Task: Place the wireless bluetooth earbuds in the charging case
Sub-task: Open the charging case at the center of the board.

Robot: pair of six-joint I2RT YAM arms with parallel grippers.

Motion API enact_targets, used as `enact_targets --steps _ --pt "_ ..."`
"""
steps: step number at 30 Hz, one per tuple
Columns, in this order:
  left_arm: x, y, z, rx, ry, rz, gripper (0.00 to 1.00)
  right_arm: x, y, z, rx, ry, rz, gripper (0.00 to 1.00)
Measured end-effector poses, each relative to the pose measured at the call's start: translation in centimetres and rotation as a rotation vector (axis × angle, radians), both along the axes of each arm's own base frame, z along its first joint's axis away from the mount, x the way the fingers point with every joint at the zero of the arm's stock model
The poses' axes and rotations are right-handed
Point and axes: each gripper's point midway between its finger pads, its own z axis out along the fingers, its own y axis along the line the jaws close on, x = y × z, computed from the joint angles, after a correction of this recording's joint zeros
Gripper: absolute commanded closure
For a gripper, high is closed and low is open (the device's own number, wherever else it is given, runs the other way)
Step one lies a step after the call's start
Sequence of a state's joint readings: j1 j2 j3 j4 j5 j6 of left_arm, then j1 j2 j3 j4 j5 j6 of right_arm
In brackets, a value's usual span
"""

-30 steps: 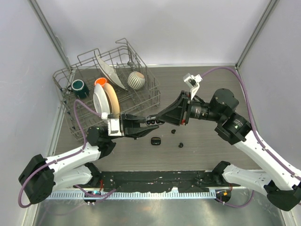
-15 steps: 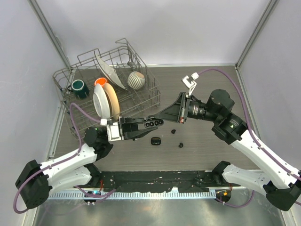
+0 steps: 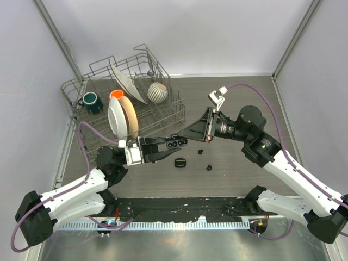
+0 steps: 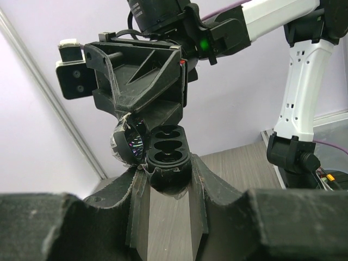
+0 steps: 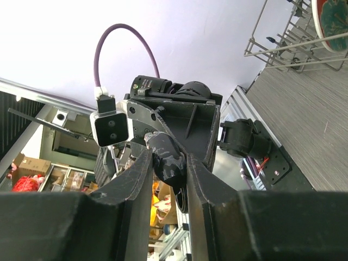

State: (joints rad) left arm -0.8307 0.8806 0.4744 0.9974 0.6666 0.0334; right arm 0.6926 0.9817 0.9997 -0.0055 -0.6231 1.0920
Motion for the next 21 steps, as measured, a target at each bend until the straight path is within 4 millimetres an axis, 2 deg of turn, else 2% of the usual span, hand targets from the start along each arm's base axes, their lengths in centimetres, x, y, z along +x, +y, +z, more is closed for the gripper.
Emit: enact_targets --steps 6,15,21 --pt "0.5 0.0 -0.3 0.007 0.027 0.022 1.00 0.4 0.0 -0.3 0.001 0.008 -0.020 0.73" --pt "1.3 0.2 -0.6 -0.003 0.081 0.058 1.00 1.3 -0.1 -0.9 0.002 0.013 -0.057 0.48" --pt "1.7 0.5 -0.3 -0.019 0.092 0.086 1.00 1.7 -0.1 -0.9 0.001 0.014 -0.078 0.41"
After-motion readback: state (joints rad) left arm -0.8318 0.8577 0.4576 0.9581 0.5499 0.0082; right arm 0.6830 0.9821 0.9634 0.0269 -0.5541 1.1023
